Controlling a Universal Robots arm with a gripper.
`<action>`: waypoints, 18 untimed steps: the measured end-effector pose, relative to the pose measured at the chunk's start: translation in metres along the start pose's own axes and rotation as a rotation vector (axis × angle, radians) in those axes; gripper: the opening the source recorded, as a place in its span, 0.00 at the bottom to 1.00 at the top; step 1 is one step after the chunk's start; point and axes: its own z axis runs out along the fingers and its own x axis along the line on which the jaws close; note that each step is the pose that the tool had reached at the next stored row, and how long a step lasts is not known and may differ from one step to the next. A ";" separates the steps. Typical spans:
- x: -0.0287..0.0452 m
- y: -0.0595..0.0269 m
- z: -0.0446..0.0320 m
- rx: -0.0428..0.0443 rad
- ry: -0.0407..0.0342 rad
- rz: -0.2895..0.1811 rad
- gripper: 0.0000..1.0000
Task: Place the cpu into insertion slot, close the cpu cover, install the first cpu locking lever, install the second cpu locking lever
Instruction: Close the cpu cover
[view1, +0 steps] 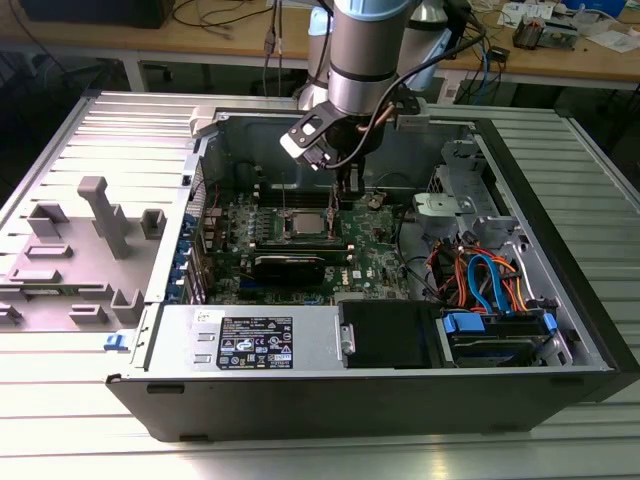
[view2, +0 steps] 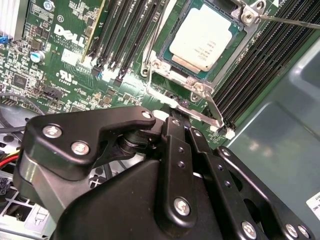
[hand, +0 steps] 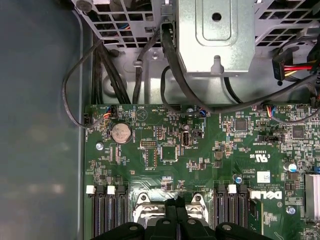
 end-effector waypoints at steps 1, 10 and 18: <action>0.0000 -0.0015 0.0001 0.0000 0.0000 0.000 0.11; 0.0000 -0.0055 0.0002 0.0000 0.0000 0.000 0.11; -0.0004 -0.0233 0.0029 0.0002 0.0045 0.000 0.11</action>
